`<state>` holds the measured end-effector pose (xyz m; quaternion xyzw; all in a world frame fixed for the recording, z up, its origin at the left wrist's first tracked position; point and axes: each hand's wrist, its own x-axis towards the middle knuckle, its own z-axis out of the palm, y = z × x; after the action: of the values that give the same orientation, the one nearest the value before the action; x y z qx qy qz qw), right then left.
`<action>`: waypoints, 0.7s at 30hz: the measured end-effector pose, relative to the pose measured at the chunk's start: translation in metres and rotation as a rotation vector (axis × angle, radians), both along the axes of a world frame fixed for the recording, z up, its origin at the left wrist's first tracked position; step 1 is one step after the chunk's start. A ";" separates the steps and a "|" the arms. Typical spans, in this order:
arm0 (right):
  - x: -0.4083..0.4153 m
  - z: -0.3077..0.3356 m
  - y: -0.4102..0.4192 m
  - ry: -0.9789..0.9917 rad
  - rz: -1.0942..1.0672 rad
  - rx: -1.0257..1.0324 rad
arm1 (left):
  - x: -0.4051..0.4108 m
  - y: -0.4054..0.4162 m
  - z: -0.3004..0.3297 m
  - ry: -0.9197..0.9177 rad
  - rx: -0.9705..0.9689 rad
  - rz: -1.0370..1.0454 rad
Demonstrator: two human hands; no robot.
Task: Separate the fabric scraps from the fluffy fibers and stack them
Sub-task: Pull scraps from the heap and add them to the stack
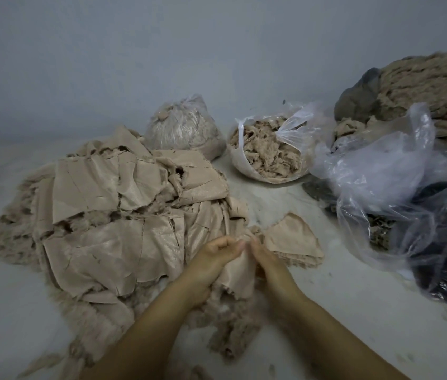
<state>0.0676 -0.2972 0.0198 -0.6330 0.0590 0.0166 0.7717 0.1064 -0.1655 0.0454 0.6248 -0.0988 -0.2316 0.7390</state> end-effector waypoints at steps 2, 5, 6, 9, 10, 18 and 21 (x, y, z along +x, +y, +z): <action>0.001 0.004 0.006 -0.048 -0.039 0.054 | -0.003 -0.004 0.003 -0.036 -0.003 0.007; 0.005 0.005 0.001 -0.113 -0.355 0.039 | 0.002 0.006 0.001 -0.267 0.257 0.084; 0.006 0.005 -0.003 -0.123 -0.428 0.029 | 0.005 0.011 -0.002 -0.321 0.334 0.099; 0.009 0.007 -0.018 -0.133 -0.507 -0.010 | 0.016 0.030 -0.010 -0.327 0.391 0.155; 0.007 0.008 -0.022 -0.132 -0.495 -0.029 | 0.018 0.035 -0.012 -0.319 0.396 0.179; 0.004 0.009 0.006 -0.193 -0.209 -0.103 | -0.004 -0.007 -0.007 -0.263 0.237 -0.068; 0.007 0.009 -0.006 -0.191 -0.306 -0.138 | -0.007 -0.015 -0.008 -0.207 0.120 0.033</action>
<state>0.0749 -0.3030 0.0288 -0.6666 0.0822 -0.1651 0.7223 0.0997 -0.1808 0.0376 0.6899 -0.1502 -0.1592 0.6900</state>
